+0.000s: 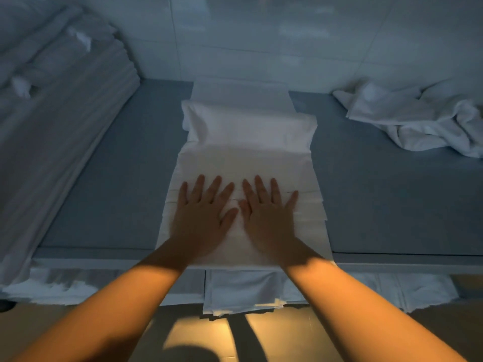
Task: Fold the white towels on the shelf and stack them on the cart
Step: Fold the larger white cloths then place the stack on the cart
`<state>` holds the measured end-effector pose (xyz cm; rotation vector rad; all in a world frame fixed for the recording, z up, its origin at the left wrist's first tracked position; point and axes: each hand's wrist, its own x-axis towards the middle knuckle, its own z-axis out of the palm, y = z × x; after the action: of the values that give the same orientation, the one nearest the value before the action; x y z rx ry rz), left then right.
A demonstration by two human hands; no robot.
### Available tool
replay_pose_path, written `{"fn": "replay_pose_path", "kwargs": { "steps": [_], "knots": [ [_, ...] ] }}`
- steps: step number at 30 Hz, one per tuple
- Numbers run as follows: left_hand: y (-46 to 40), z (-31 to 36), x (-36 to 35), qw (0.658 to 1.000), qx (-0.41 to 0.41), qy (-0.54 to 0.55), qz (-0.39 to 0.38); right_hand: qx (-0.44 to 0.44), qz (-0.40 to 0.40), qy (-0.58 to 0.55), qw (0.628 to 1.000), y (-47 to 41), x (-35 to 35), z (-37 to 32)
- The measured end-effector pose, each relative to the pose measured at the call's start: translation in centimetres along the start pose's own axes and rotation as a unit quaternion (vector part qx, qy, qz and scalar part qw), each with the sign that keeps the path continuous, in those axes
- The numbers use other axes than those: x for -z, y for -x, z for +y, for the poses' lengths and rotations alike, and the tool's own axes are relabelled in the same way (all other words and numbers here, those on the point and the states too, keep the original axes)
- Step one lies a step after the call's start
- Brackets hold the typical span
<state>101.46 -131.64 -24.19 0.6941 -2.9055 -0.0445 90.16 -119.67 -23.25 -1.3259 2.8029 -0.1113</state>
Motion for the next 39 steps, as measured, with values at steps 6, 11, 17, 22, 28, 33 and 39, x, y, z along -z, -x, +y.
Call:
{"fn": "replay_pose_path", "kwargs": {
  "steps": [6, 11, 17, 22, 28, 33, 39],
  "knots": [
    [1.5, -0.6, 0.8, 0.995, -0.053, -0.041, -0.078, 0.112, -0.076, 0.001, 0.991, 5.0, 0.8, 3.4],
    [6.7, -3.2, 1.6, 0.973, -0.174, -0.067, -0.137, 0.147, -0.131, 0.068, 0.978, 7.6, 1.8, 6.2],
    [8.3, -3.8, 2.5, 0.983, -0.095, -0.027, -0.156, 0.134, -0.151, 0.000, 0.979, 8.8, 3.8, 6.6],
    [8.5, -3.6, 3.9, 0.975, -0.084, -0.004, -0.205, 0.163, -0.182, 0.014, 0.970, 9.2, 4.4, 7.7],
    [11.1, -2.0, 5.5, 0.974, -0.064, 0.064, -0.208, 0.113, -0.182, 0.033, 0.976, 11.8, 4.4, 7.3],
    [14.3, -0.6, 6.6, 0.973, -0.016, 0.140, -0.183, 0.078, -0.120, 0.008, 0.990, 15.3, 4.6, 6.6],
    [18.3, 0.3, 8.7, 0.964, 0.004, 0.192, -0.185, 0.083, -0.092, -0.045, 0.991, 19.1, 7.0, 7.1]
  ]
}}
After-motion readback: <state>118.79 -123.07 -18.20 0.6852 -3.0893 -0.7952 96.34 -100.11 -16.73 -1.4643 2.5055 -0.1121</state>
